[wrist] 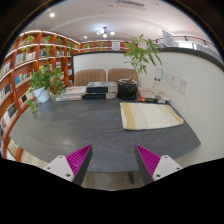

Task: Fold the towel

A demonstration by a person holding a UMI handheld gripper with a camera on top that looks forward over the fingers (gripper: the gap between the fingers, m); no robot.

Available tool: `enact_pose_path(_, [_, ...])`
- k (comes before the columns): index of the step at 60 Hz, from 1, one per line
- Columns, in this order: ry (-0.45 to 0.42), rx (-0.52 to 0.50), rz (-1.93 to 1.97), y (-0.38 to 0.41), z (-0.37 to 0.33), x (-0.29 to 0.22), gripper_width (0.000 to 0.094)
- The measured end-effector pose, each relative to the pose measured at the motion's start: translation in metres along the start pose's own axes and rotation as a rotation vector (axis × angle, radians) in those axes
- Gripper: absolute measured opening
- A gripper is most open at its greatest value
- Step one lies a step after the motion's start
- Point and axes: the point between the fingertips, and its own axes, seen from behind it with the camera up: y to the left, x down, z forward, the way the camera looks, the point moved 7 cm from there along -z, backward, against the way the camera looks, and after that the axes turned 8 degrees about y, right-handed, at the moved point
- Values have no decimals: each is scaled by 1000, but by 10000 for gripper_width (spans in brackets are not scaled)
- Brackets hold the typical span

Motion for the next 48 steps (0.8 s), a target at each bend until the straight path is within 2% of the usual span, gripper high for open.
enact_pose_path(16, [27, -10, -38, -57, 140, -80, 837])
enact_pose_path(26, [43, -18, -63, -71, 205, -111, 750])
enact_pose_path(30, [58, -5, -84, -76, 223, -114, 688])
enact_pose_path(31, [65, -9, -88, -76, 227, -113, 714])
enact_pose_path(33, [35, -21, -86, -75, 231, -120, 622])
enact_pose_path(40, [30, -48, -108, -69, 236, -119, 369])
enact_pose_path(45, [36, -25, -109, -76, 235, -119, 88])
enact_pose_path(48, [43, -33, -95, -76, 235, -120, 39])
